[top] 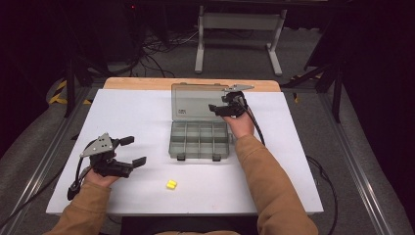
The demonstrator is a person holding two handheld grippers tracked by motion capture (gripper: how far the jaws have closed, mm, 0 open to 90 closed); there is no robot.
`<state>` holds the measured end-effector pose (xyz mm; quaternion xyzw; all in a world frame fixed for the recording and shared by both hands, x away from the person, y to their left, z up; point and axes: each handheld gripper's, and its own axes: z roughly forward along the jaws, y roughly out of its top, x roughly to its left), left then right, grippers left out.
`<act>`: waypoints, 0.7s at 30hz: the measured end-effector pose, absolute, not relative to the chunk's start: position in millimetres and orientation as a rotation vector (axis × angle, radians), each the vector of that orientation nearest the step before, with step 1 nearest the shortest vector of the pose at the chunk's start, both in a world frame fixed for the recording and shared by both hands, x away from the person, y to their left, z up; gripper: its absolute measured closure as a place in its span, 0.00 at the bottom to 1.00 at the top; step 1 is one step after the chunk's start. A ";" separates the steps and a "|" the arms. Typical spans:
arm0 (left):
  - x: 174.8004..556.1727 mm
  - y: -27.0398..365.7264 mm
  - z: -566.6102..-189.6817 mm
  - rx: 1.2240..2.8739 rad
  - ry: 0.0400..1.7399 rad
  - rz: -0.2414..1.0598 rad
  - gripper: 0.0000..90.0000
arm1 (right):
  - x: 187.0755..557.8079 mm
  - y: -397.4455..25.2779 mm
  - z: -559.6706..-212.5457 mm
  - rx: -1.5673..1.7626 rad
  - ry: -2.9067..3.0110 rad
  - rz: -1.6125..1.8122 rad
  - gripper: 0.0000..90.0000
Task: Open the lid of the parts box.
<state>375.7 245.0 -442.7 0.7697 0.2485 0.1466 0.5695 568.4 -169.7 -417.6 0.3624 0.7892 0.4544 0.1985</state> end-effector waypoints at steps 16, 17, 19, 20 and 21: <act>375.4 244.7 -443.1 1.809 0.588 0.343 0.10 | 573.4 -170.4 -431.6 1.090 2.268 1.219 0.27; 375.4 244.7 -443.1 1.810 0.587 0.344 0.10 | 573.7 -170.4 -432.6 1.096 2.272 1.215 0.27; 375.2 244.5 -443.2 1.810 0.590 0.338 0.10 | 574.0 -170.6 -433.5 1.104 2.277 1.212 0.27; 375.1 244.4 -443.3 1.811 0.591 0.335 0.10 | 574.3 -170.9 -434.2 1.110 2.281 1.208 0.27; 375.2 244.4 -443.2 1.812 0.590 0.338 0.10 | 574.5 -171.0 -434.8 1.118 2.285 1.209 0.27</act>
